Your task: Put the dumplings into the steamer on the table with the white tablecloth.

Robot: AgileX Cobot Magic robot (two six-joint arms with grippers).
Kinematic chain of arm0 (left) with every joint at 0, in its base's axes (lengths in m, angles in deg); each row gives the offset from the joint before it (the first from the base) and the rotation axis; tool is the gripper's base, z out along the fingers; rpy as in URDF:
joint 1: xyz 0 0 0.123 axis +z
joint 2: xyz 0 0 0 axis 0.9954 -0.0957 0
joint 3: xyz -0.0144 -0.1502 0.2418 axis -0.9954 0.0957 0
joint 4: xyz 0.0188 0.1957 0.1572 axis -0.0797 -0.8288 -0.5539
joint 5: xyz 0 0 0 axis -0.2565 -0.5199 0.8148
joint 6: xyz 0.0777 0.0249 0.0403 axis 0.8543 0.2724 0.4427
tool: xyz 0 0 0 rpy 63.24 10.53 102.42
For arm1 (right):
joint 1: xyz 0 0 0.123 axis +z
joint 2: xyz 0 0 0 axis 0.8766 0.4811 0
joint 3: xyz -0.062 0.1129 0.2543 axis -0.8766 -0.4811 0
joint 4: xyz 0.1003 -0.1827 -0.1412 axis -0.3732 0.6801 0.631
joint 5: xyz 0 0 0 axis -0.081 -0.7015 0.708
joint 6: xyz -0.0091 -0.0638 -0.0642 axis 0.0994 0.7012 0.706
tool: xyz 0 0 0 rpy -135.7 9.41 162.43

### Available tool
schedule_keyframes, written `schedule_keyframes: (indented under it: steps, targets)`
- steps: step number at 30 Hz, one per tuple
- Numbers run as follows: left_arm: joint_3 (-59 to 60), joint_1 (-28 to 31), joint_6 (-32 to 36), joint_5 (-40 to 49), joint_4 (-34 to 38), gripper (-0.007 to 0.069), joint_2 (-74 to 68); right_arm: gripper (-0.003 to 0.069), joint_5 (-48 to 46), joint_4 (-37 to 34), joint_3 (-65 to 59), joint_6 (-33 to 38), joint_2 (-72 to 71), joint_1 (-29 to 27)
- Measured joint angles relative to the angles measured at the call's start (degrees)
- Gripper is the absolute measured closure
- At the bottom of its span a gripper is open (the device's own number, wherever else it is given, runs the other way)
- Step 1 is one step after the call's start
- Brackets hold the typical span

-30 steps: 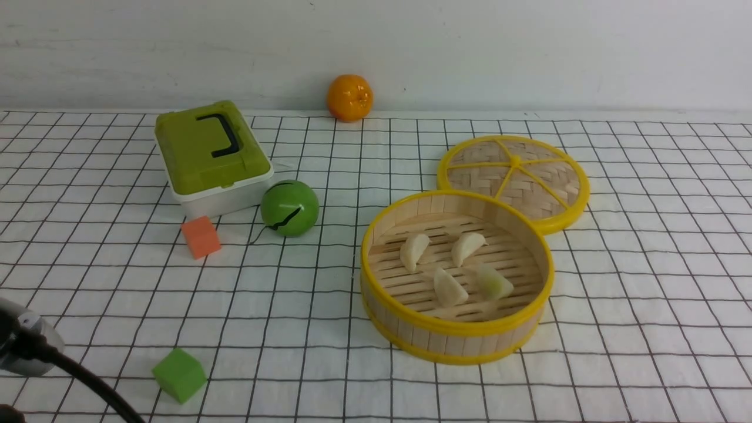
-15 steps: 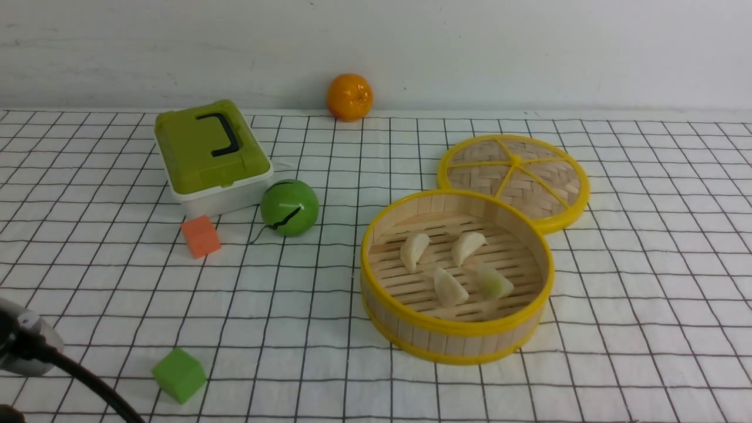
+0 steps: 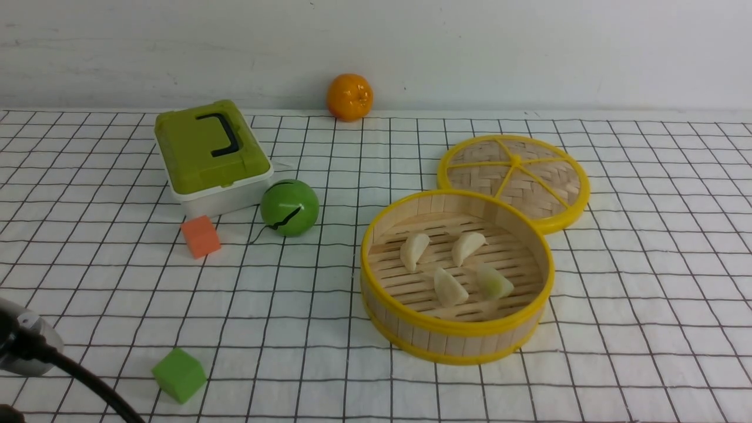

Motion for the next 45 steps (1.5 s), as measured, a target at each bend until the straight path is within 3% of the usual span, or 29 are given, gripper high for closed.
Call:
schedule_keyframes:
  steps: [9,15,21,22,25,29,32,36,41,45]
  targets:
    - [0.12,0.0,0.0,0.0,0.0,0.0551,0.0,0.0662,0.0,0.0,0.0,0.0,0.0,0.0]
    - [3.91,0.0,-0.11,-5.08,0.0,0.0549,1.45,0.0657,0.0,0.0,0.0,0.0,0.0,0.0]
    - [14.88,0.32,-0.17,-25.65,-0.79,0.0586,10.54,0.0651,0.0,0.04,0.0,0.0,0.0,0.0]
    - [18.49,1.09,-0.17,-33.42,-0.81,0.0613,13.51,0.065,0.0,0.04,0.0,0.0,0.0,0.0]
    - [27.75,5.44,-0.06,-47.64,-0.86,0.0637,20.08,0.0644,0.0,0.04,0.0,0.0,0.0,0.0]
    - [36.2,13.88,-0.58,-56.24,-0.67,0.0637,26.99,0.0639,0.0,0.04,0.0,0.0,0.0,0.0]
    - [38.1,21.68,-3.57,-55.14,-0.63,0.0637,31.42,0.0639,0.0,0.04,0.0,0.0,0.0,0.0]
    - [38.15,30.98,-5.25,-45.82,-2.63,0.0637,36.97,0.0638,0.0,0.2,0.0,0.0,0.0,0.0]
    - [38.28,31.75,-3.53,-33.31,-3.21,0.0637,37.91,0.0629,-0.02,0.25,0.0,0.0,-0.02,0.0]
    - [38.28,30.74,-0.47,-31.28,-3.25,0.0637,37.91,0.0628,-0.02,0.25,0.0,0.0,-0.02,0.0]
